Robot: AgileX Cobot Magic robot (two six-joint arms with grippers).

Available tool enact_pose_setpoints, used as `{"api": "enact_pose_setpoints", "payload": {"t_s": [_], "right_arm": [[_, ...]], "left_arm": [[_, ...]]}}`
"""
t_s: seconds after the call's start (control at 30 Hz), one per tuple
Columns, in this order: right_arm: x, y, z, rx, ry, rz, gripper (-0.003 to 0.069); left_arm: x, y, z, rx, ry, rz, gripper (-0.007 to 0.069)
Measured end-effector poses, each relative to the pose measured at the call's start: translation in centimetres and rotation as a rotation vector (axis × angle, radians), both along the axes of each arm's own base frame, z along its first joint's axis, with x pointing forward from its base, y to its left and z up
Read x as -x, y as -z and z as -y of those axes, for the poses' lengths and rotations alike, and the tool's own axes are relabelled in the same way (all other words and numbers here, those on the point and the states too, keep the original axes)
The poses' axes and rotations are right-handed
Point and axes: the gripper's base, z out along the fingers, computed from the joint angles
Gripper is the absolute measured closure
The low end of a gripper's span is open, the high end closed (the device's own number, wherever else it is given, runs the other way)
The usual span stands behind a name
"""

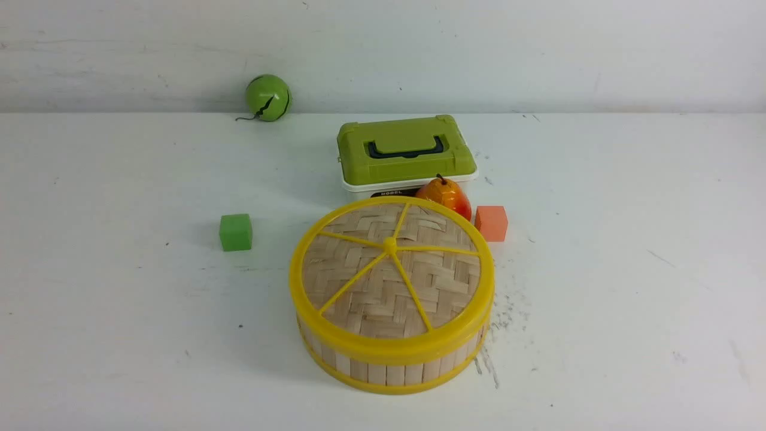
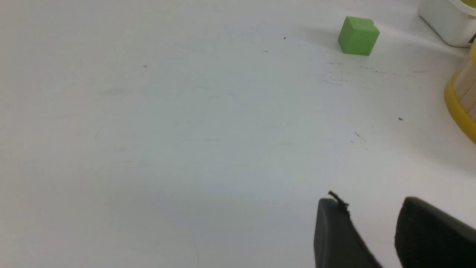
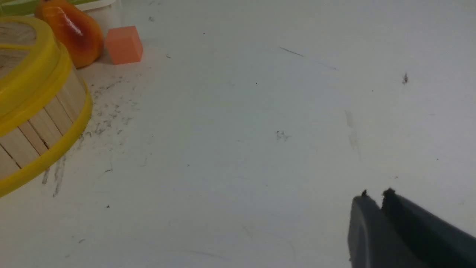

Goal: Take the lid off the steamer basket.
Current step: Use the right arm to lift the lid of the steamer

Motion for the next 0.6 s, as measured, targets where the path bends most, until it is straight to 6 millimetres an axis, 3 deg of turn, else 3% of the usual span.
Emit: {"api": "enact_pose_setpoints", "payload": {"t_s": [0.6], "right_arm": [[0.00,0.00,0.00,0.000,0.000,0.000,0.0576]], "left_arm": [[0.00,0.00,0.00,0.000,0.000,0.000,0.0385]]}}
